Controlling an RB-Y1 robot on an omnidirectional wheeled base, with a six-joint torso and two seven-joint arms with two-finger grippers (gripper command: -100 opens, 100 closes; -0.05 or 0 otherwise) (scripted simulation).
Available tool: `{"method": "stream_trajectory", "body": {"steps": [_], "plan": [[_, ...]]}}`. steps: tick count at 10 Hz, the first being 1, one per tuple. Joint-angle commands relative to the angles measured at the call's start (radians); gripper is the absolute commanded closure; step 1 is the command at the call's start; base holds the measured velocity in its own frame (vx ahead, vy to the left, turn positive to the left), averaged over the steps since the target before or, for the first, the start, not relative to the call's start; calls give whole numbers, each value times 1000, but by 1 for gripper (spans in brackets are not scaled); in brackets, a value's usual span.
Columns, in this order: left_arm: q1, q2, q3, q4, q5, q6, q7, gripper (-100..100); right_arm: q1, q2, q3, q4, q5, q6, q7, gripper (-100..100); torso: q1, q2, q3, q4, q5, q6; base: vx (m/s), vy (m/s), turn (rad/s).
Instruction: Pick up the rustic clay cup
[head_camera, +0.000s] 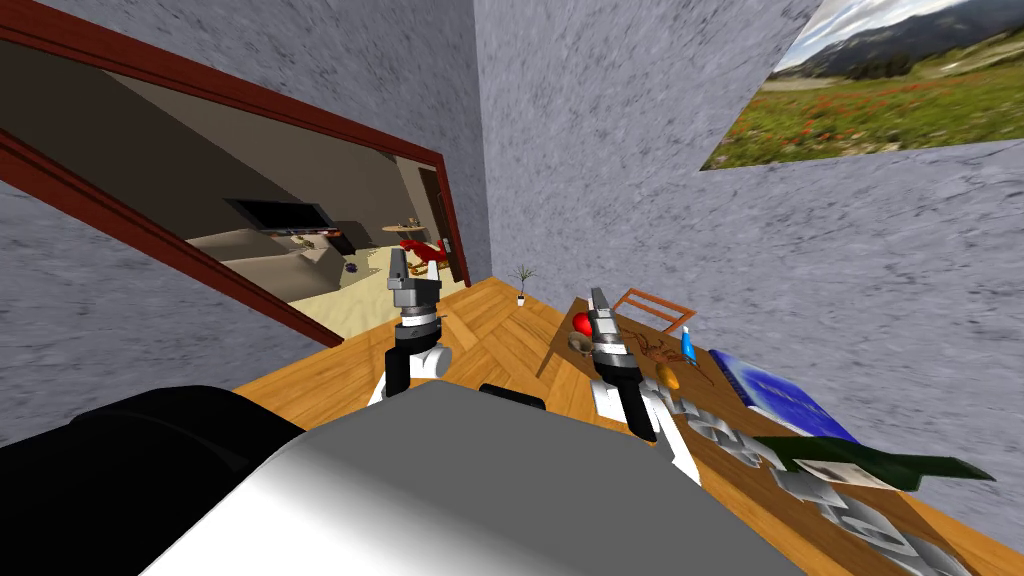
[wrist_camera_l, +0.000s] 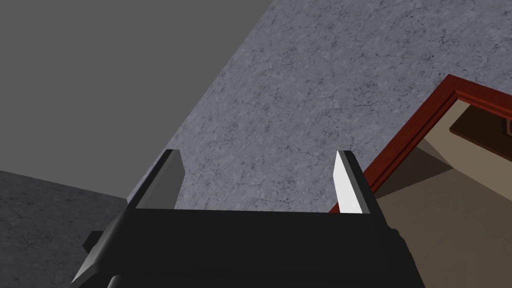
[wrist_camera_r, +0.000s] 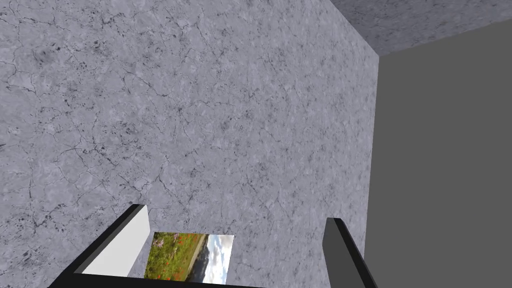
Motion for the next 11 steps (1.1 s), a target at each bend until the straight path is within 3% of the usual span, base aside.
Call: {"method": "stream_trajectory", "body": {"steps": [1,3,4,7,10,11], "plan": [[0,0,0,0,0,0,0,0,-34,-36,-2,49,42,33,28,-100,0,0,0,0,0,0,-21,3,141],[0,0,0,0,0,0,0,0,-63,-77,11,107,103,61,76,-100,0,0,0,0,0,0,-22,6,128],[0,0,0,0,0,0,0,0,-63,-77,11,116,105,61,76,-100,0,0,0,0,0,0,-11,2,45],[0,0,0,0,0,0,0,0,-104,-153,35,229,192,96,157,-100,0,0,0,0,0,0,-14,8,144],[0,0,0,0,0,0,0,0,-116,-182,44,282,232,105,190,-100,0,0,0,0,0,0,-10,6,68],[0,0,0,0,0,0,0,0,-127,-212,54,314,264,113,221,-100,0,0,0,0,0,1,-10,9,93]]}}
